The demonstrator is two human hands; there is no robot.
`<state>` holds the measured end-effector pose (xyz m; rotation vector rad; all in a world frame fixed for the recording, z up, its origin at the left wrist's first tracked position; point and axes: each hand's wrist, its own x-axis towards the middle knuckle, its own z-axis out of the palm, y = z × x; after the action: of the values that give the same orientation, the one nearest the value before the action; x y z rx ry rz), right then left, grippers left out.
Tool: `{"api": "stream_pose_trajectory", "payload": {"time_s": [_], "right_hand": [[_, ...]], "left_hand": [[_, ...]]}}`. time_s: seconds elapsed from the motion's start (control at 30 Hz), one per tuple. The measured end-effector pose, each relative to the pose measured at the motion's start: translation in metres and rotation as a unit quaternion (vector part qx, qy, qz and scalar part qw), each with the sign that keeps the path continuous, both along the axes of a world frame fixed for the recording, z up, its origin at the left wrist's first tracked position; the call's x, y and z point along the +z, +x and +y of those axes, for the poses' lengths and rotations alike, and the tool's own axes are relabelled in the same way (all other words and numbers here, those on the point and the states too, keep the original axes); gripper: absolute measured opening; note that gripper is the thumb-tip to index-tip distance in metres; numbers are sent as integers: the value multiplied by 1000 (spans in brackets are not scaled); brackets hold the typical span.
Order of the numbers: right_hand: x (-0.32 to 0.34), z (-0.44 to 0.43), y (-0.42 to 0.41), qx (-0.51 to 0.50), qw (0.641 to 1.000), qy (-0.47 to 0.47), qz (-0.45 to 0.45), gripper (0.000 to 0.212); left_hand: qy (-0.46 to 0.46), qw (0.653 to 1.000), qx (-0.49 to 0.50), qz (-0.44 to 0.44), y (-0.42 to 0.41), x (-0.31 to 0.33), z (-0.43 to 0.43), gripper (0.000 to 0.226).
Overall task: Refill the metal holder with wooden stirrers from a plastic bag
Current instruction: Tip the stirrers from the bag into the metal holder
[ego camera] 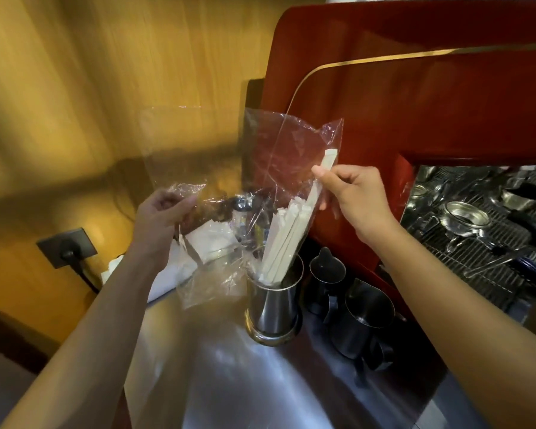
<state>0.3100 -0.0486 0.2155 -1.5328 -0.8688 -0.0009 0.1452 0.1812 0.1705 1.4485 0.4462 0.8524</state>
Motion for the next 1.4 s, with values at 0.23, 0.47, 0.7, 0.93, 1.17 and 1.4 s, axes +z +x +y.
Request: {"api": "stream_pose_trajectory", "payload": {"time_s": [0.23,0.47,0.7,0.93,1.17,1.4], "right_hand": [[11,9,0,11,998,-22,-57,48],[4,11,-3,17,998,54,20,36],[0,5,-2,42,997,55,15,26],[24,-3,2,53,993,94,43,14],[24,-6,1,-39,998,14,-38,20],[32,-7,5,-79,994,38,-70,23]], "left_hand": [[54,998,-14,4,-1,1,-7,16],[52,998,12,-16,-8,2,1,26],[10,1000,16,-16,-5,3,0,26],[18,1000,9,-17,1,10,0,19],[38,999,-2,-10,2,8,1,18],[35,998,22,-57,7,18,0,23]]}}
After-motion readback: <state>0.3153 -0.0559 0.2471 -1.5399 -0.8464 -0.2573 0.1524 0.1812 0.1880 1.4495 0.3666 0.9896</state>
